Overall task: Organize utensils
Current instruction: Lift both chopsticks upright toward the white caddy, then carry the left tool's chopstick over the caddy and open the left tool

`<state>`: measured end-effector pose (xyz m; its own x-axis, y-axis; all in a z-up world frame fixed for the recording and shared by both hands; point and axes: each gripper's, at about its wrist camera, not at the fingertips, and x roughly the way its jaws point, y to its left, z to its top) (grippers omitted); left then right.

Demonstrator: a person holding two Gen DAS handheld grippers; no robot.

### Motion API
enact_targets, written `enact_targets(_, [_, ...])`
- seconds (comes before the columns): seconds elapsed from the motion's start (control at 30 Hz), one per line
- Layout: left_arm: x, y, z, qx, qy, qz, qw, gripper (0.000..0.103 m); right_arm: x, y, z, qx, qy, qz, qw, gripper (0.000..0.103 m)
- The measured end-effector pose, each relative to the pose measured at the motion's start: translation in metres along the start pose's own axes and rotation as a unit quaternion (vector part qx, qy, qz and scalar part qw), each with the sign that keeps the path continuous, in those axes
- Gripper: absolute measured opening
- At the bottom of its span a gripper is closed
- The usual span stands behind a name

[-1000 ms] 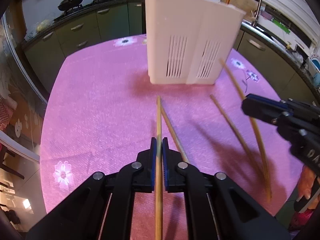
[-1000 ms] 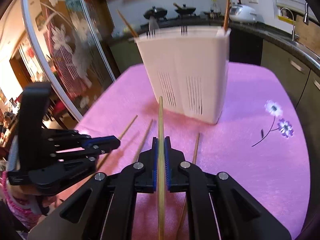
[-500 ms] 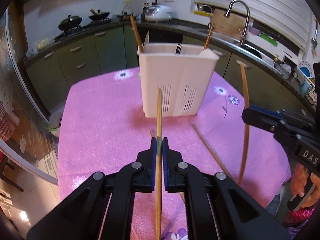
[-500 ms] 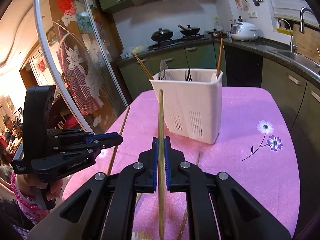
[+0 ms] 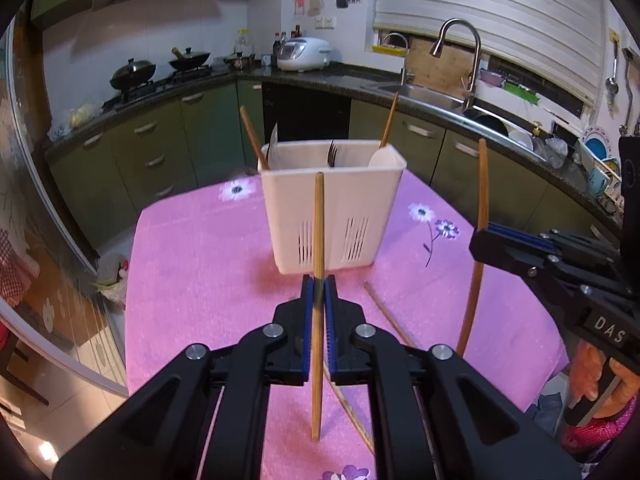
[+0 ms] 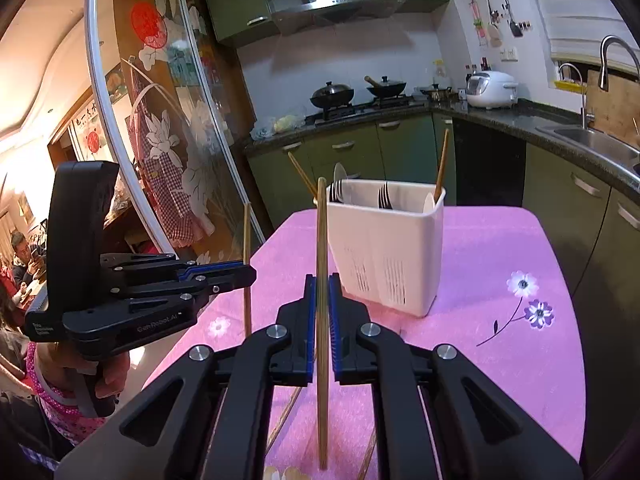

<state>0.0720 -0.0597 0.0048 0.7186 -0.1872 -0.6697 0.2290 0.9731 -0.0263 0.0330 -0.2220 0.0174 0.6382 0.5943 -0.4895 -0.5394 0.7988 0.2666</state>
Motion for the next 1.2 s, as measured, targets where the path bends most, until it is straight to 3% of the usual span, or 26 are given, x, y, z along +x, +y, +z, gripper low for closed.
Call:
enact_targets(0.53, [-0.048, -0.006, 0.086, 0.009, -0.094, -0.012, 0.9954, 0.006, -0.012, -0.004, 0.021, -0.004, -0.029, -0.008, 1.000, 0.007])
enact_targets(0.97, [-0.064, -0.017, 0.152, 0.016, -0.139, 0.009, 0.9902, 0.006, -0.011, -0.012, 0.022, 0.004, -0.027, -0.009, 1.000, 0.007])
enact_targets(1.2, [-0.049, -0.019, 0.174, 0.012, -0.145, 0.022, 0.9891, 0.006, -0.010, -0.015, 0.022, 0.007, -0.028, -0.012, 1.000, 0.007])
